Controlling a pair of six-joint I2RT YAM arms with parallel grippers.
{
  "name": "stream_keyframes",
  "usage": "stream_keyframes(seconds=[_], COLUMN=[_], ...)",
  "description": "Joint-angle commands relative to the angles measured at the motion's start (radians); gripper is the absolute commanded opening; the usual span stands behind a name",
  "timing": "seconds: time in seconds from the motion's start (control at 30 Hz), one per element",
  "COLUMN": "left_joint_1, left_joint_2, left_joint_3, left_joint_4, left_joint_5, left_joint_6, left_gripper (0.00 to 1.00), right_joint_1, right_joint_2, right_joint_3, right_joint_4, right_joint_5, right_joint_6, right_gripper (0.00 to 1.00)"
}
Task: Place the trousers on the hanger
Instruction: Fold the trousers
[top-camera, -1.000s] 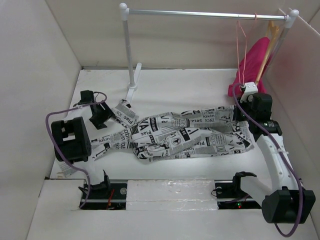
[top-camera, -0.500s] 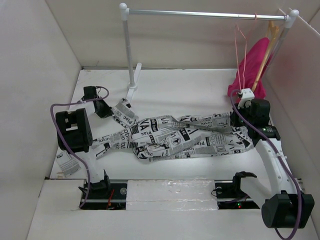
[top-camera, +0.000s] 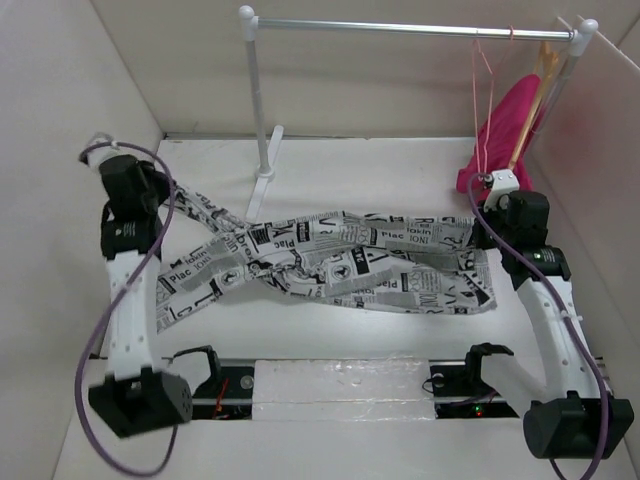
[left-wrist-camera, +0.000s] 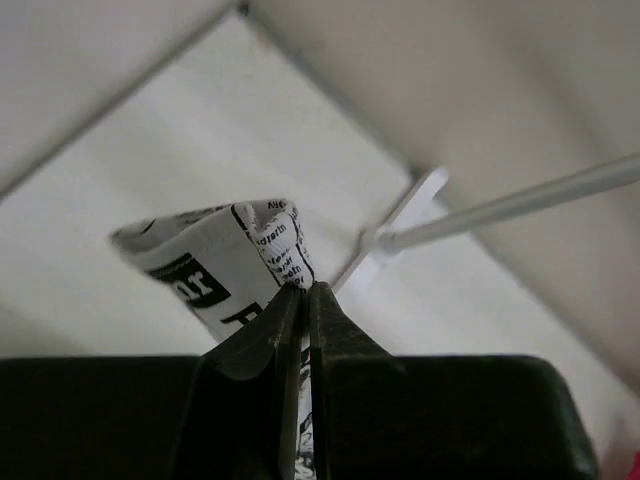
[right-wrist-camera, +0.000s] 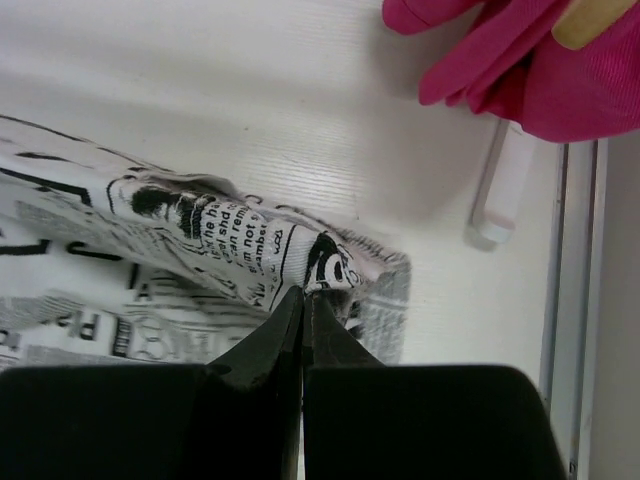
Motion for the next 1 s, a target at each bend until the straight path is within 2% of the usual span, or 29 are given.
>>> stream_keyframes(seconds=[0.0, 0.13, 0.27, 0.3, 0.33, 0.47, 0.53, 0.6, 0.73, 0.97], left_joint_1=[0.013, 0.013, 0.013, 0.013, 0.013, 0.013, 0.013, 0.013, 0.013, 0.004], left_joint_2=[-0.092, -0.073, 0.0, 0.003, -0.008, -0.008, 0.012, 0.076, 0.283, 0.547], left_joint_3=[0.029, 0.051, 0.218, 0.24, 0.239, 0.182, 0.156, 0.148, 0.254, 0.406], left_joint_4=[-0.039, -0.047, -0.148, -0.163, -0.18, -0.141, -0.116, -0.079, -0.098, -0.081], left_joint_5=[-0.138, -0.129, -0.194, -0.213, -0.279, -0.309, -0.286, -0.243, -0.177, -0.123], left_joint_6=[-0.023, -0.023, -0.002, 0.003, 0.007, 0.016, 0.015, 0.029, 0.029, 0.041], left_gripper=[0.0, 0.0, 0.0, 0.0, 0.0, 0.0, 0.0, 0.0, 0.0, 0.0], right_joint_1=[-0.021, -0.064, -0.122, -0.122, -0.122, -0.111, -0.111, -0.126, -0.117, -0.117], right_joint_2=[0.051, 0.171, 0.279, 0.283, 0.223, 0.118, 0.13, 0.17, 0.164, 0.11], right_joint_3=[0.043, 0.058, 0.118, 0.127, 0.089, -0.023, -0.04, 0.006, 0.072, 0.001], right_joint_4=[0.042, 0.17, 0.154, 0.142, 0.14, 0.193, 0.204, 0.186, 0.137, 0.181], right_joint_5=[0.093, 0.034, 0.05, 0.05, 0.044, 0.051, 0.044, -0.001, -0.003, -0.022], right_joint_6=[0.009, 0.048, 0.042, 0.039, 0.042, 0.067, 0.068, 0.068, 0.05, 0.048], right_gripper=[0.0, 0.0, 0.0, 0.0, 0.0, 0.0, 0.0, 0.0, 0.0, 0.0])
